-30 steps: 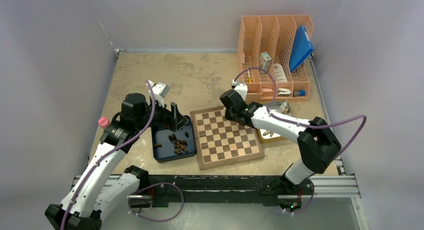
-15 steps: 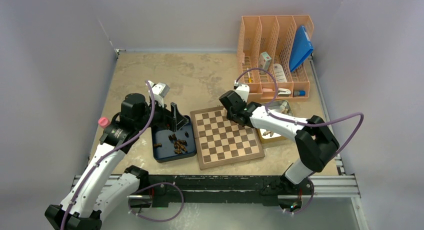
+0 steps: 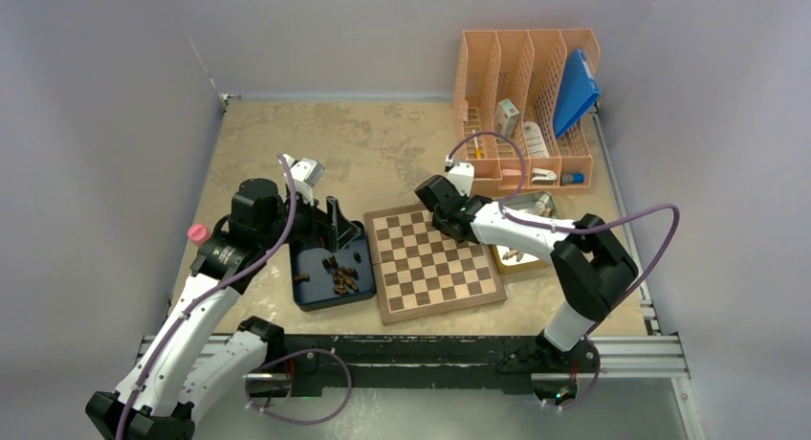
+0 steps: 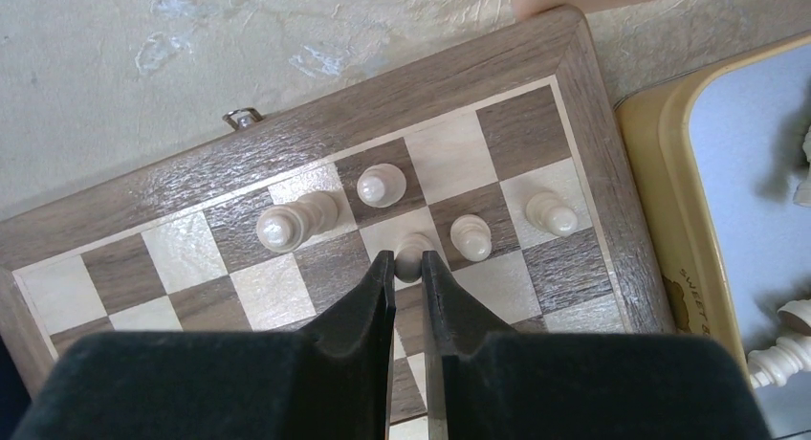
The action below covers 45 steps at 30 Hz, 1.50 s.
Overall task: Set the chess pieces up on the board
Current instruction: Place the chess piece on the chessboard.
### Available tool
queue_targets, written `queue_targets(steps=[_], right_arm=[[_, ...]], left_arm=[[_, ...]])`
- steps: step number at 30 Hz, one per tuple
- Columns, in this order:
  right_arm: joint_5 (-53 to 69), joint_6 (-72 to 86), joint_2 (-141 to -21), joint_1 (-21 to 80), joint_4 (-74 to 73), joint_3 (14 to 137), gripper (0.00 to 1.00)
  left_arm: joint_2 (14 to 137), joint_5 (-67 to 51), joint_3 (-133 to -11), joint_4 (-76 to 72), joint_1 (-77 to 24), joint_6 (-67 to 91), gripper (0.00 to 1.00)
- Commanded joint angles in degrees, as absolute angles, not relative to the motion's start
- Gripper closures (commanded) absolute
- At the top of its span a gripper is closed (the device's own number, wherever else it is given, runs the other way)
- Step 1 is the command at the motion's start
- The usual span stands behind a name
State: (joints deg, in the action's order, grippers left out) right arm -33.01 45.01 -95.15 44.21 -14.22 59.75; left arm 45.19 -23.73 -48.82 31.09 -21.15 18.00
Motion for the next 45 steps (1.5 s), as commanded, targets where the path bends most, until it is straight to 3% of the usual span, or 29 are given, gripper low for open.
queue_targets(steps=[1, 45], right_arm=[[-36.9, 45.9, -94.7, 44.1, -13.2, 61.5, 0.85], [-42.2, 46.5, -97.3, 44.1, -11.4, 62.4, 0.86]], left_arm=[[44.4, -23.5, -48.4, 29.7, -21.4, 18.4, 0.17], [44.5, -23.6, -48.3, 29.6, -21.4, 18.3, 0.17]])
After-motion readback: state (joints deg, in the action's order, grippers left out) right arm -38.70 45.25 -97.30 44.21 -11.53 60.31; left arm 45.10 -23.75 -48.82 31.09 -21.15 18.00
